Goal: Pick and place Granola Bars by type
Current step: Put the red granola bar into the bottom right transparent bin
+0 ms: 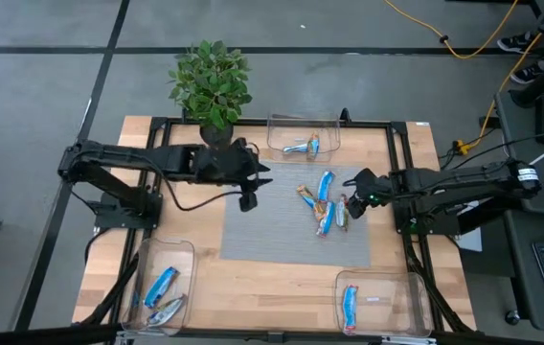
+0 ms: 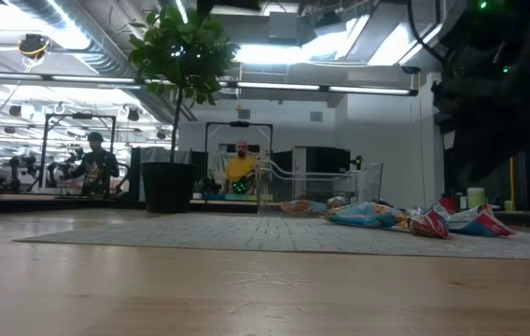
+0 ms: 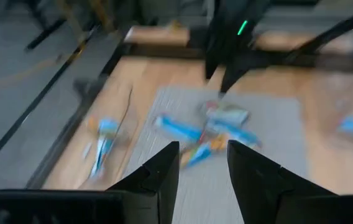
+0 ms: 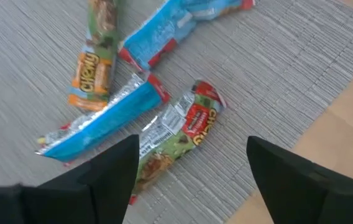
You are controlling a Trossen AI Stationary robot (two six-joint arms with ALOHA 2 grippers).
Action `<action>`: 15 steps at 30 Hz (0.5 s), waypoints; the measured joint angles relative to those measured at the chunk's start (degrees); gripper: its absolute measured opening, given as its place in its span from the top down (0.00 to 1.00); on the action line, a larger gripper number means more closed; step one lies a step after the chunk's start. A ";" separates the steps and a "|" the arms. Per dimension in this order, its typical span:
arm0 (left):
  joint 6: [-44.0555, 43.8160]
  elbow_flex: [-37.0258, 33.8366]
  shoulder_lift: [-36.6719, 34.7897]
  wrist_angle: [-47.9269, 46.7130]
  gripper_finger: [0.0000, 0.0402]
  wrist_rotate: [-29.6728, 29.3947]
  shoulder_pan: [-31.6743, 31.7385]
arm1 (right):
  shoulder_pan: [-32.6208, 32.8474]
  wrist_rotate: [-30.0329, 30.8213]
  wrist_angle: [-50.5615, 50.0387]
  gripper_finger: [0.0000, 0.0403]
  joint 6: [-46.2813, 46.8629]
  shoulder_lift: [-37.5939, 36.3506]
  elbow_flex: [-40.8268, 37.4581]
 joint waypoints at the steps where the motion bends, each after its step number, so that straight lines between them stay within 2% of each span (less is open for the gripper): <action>1: 0.84 0.02 -0.97 1.21 0.68 1.95 0.58 | 0.00 0.00 0.00 0.26 -0.09 0.79 0.00; 4: 2.27 -0.61 -5.22 1.08 0.70 4.50 2.96 | 0.00 0.03 0.60 0.26 -0.23 2.50 0.00; 7: 2.20 -5.10 -12.05 2.26 0.71 4.69 5.82 | 0.00 0.05 1.06 0.26 -0.50 3.42 0.00; 12: -2.49 -18.64 -27.00 7.63 0.73 4.58 9.71 | 0.00 0.05 1.34 0.26 -0.59 3.93 0.00; 15: -5.84 -28.08 -36.28 11.59 0.74 2.21 10.27 | 0.00 0.05 1.39 0.26 -0.59 3.93 0.00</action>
